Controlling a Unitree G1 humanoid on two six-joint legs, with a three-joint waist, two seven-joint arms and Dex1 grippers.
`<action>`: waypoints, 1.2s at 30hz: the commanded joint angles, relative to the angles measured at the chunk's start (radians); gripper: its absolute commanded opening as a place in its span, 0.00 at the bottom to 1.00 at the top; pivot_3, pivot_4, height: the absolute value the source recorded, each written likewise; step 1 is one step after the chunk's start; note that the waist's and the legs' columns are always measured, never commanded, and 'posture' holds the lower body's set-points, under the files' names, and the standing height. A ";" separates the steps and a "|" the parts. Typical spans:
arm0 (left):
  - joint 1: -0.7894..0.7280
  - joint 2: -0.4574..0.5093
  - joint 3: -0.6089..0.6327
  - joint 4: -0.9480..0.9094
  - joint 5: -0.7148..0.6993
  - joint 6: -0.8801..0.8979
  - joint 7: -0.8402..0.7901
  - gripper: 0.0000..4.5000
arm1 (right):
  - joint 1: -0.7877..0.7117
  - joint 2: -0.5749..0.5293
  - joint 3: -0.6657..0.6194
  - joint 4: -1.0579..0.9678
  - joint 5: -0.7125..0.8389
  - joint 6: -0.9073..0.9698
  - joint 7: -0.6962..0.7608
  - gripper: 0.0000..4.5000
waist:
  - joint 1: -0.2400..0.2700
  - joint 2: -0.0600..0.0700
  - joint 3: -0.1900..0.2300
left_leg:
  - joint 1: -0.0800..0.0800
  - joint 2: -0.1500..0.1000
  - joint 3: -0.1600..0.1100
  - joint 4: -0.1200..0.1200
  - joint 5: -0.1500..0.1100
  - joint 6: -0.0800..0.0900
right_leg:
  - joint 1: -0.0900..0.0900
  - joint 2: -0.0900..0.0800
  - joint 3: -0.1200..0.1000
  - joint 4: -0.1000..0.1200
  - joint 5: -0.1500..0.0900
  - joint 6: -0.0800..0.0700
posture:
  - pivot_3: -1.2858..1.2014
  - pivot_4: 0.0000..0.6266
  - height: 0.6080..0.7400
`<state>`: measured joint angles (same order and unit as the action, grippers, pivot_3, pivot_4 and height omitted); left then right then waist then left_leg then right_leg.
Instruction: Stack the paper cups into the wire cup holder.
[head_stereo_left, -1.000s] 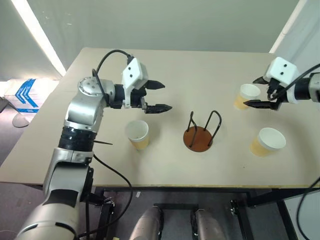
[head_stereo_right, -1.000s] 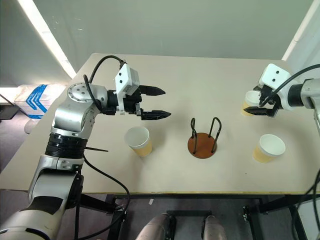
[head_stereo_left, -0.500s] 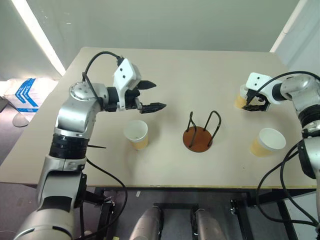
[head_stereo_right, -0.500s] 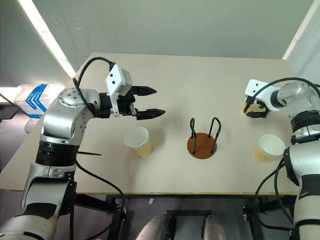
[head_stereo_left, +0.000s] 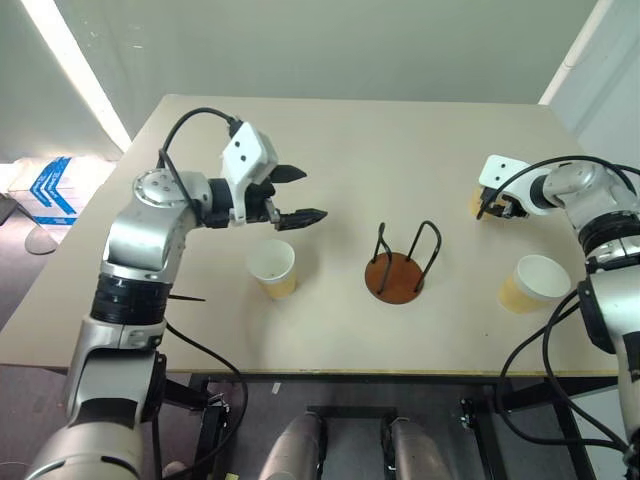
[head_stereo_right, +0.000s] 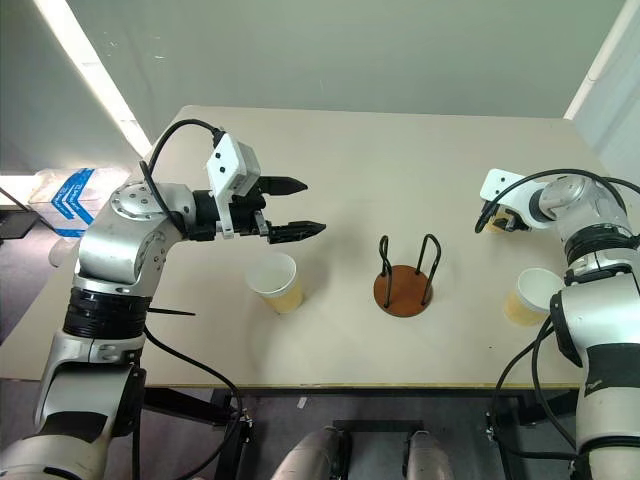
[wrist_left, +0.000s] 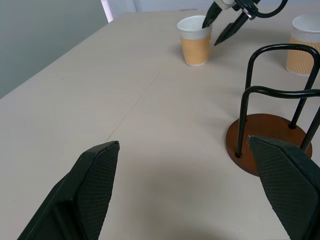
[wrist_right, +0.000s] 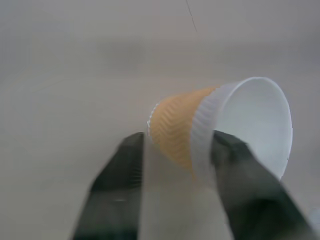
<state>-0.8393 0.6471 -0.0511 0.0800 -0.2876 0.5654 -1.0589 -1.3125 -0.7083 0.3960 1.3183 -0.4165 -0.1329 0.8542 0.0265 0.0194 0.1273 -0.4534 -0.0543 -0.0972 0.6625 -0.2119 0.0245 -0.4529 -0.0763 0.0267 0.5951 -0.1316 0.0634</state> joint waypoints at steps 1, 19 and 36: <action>-0.015 0.013 0.022 -0.019 -0.013 -0.012 0.003 1.00 | -0.023 -0.004 -0.038 -0.015 0.012 -0.012 -0.005 0.13 | 0.000 0.000 0.000 | 0.000 0.000 0.000 0.000 0.000 0.000 | 0.000 0.000 0.000 0.000 0.000 0.000 | 0.52 0.24 1.00; -0.034 0.101 0.033 -0.039 -0.131 0.004 -0.191 1.00 | 0.241 -0.324 -0.279 -1.425 0.550 0.613 0.689 0.01 | -0.004 0.001 0.001 | -0.002 0.005 0.000 -0.001 0.005 -0.006 | 0.000 0.004 -0.004 -0.001 -0.010 -0.011 | 0.52 0.24 1.00; -0.070 0.095 -0.026 -0.001 -0.102 -0.076 -0.267 1.00 | 0.253 -0.315 -0.095 -1.620 0.549 0.615 0.695 0.01 | -0.010 0.000 0.001 | 0.003 0.006 -0.002 0.001 0.008 0.003 | 0.000 0.005 -0.003 0.010 -0.011 -0.013 | 0.52 0.24 1.00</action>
<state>-0.8927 0.7338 -0.0932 0.0885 -0.3884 0.5028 -1.3246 -1.0492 -1.0223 0.3082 -0.3095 0.1524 0.5147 1.5567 0.0170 0.0197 0.1280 -0.4503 -0.0483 -0.0992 0.6638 -0.2035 0.0272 -0.4533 -0.0712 0.0236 0.6058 -0.1428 0.0502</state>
